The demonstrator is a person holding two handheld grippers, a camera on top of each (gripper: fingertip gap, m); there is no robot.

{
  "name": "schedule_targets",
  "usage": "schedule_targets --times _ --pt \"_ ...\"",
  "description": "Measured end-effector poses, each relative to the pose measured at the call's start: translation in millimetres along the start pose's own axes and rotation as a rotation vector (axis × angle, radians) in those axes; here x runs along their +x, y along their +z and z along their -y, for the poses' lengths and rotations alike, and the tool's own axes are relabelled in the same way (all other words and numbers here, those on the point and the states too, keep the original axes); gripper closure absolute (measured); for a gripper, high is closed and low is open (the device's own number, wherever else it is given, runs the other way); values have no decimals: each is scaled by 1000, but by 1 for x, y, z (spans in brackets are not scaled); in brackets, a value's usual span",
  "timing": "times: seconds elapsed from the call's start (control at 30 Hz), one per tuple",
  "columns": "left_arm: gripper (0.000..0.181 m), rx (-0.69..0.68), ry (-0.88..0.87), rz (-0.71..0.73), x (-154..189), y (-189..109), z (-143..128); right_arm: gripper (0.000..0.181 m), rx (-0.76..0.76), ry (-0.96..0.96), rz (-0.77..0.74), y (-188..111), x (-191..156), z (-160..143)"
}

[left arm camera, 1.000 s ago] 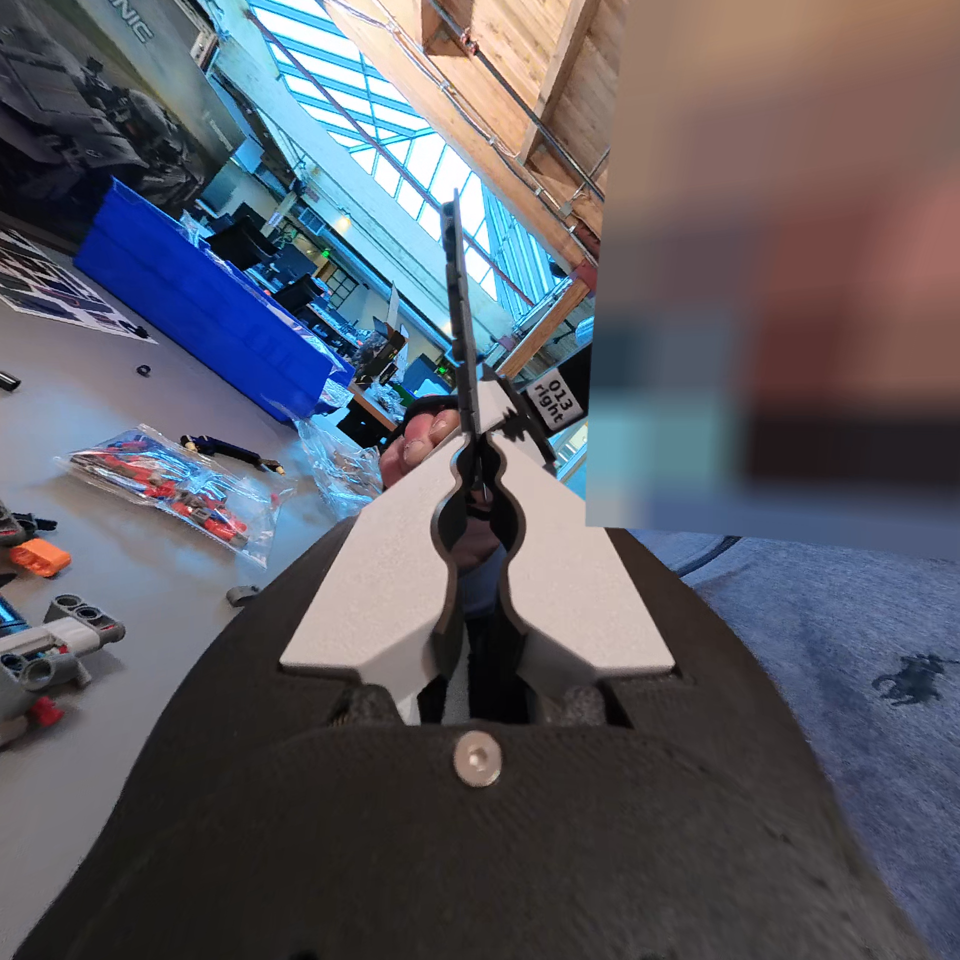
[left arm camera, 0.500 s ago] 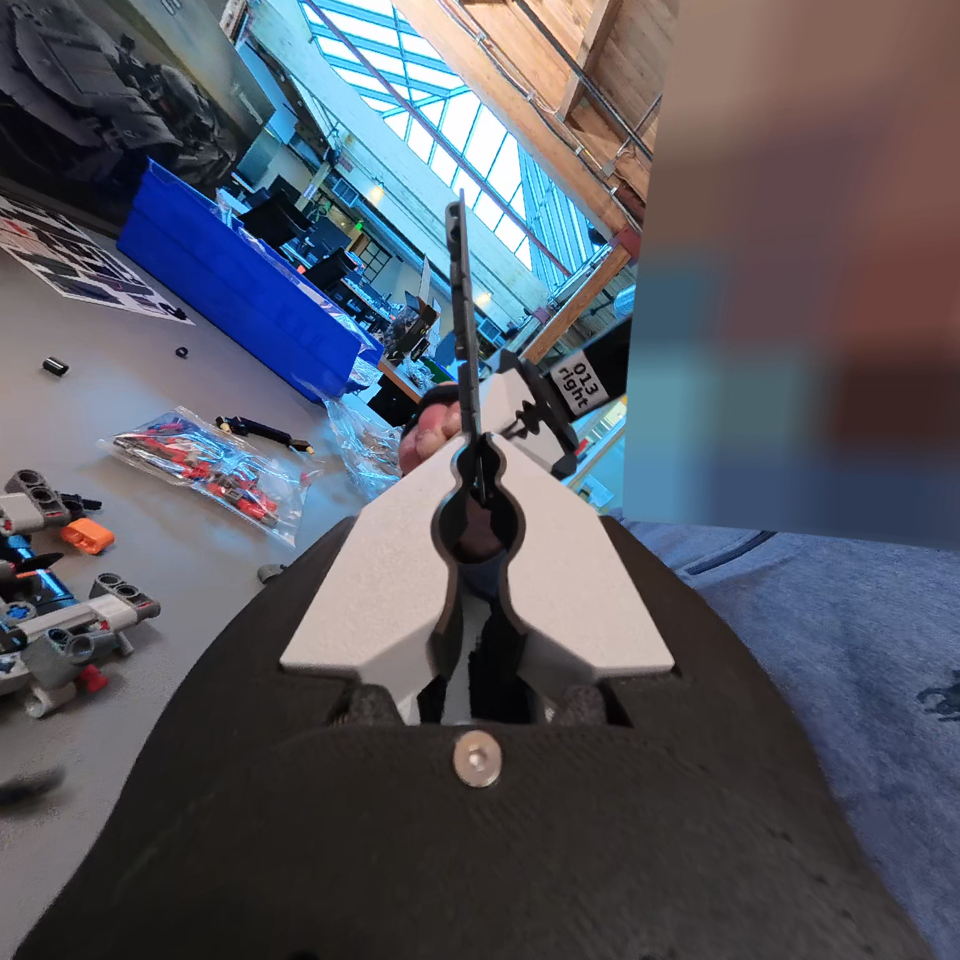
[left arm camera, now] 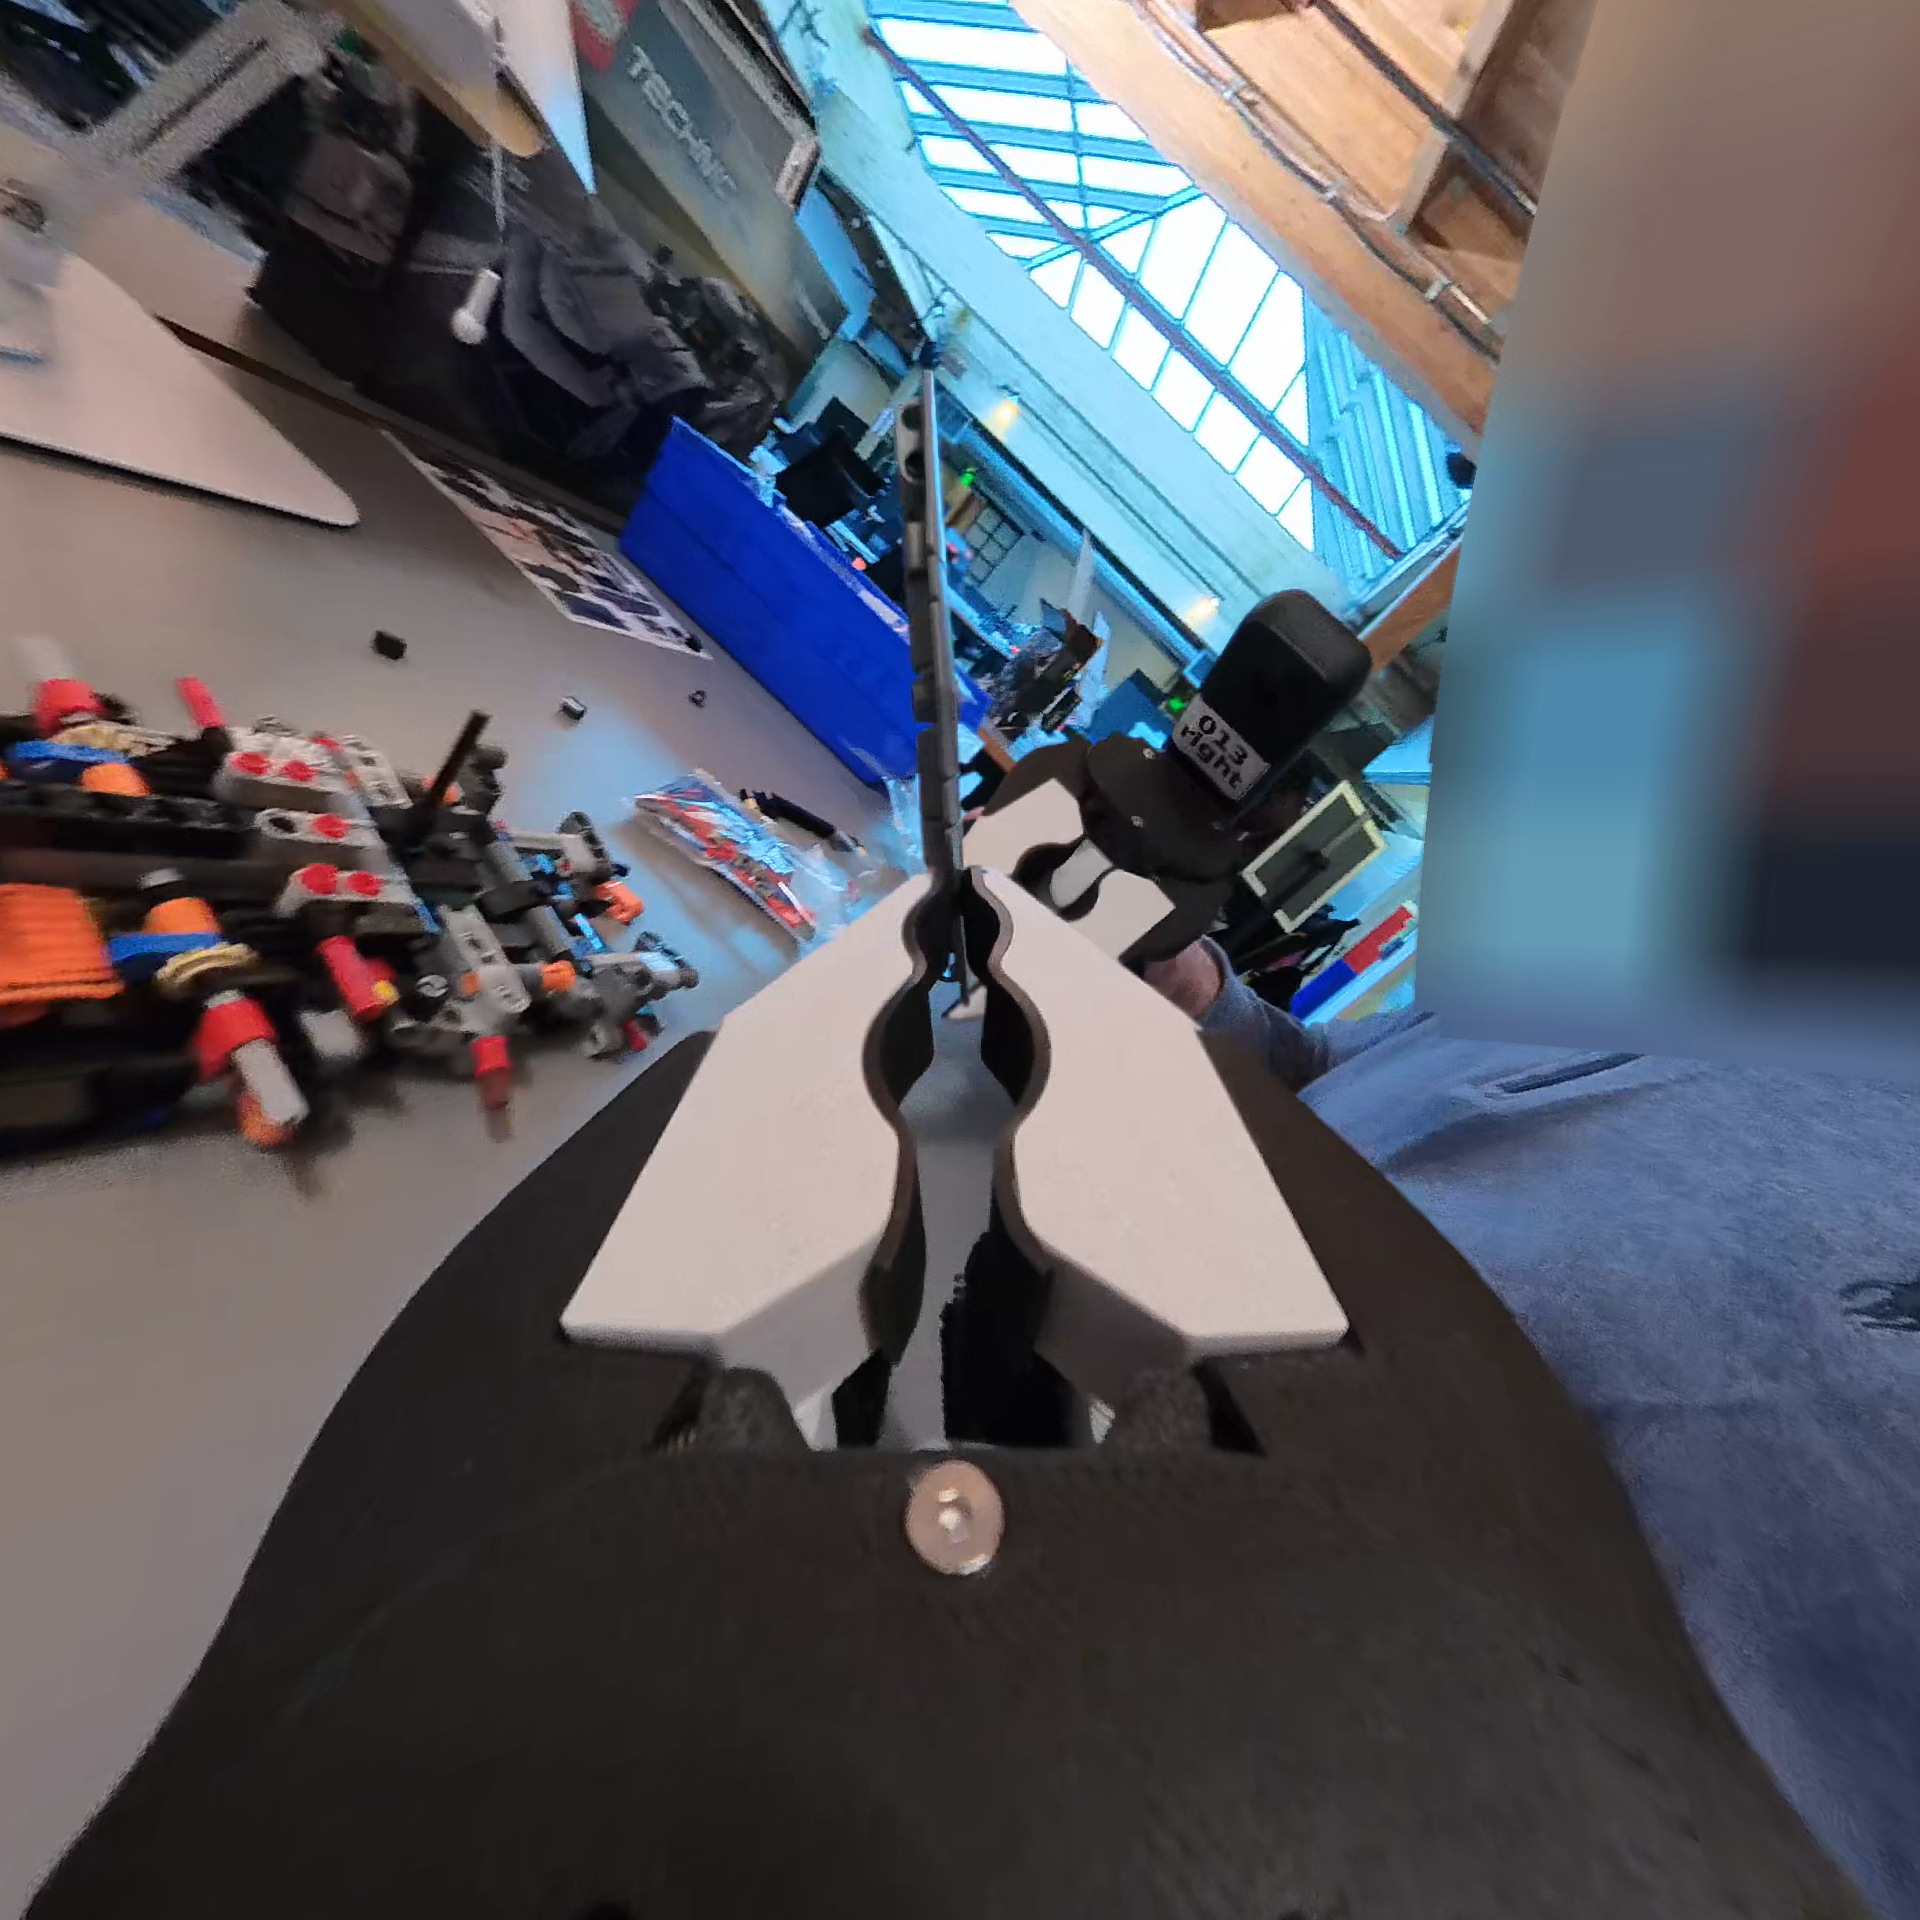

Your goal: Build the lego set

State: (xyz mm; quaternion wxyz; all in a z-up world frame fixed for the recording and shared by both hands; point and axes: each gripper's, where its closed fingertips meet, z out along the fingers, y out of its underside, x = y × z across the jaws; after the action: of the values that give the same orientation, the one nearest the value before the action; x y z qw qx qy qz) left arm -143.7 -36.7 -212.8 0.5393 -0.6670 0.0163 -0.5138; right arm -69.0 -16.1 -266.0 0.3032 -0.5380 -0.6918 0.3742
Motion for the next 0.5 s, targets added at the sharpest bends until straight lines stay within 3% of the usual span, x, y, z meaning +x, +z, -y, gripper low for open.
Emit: schedule_targets --times 0.23,0.5 --pt "181 -1 -27 87 -17 -19 -4 158 -125 149 -66 53 9 -18" --pt "181 10 -72 78 -21 -25 -2 163 -206 220 -185 71 18 -32"
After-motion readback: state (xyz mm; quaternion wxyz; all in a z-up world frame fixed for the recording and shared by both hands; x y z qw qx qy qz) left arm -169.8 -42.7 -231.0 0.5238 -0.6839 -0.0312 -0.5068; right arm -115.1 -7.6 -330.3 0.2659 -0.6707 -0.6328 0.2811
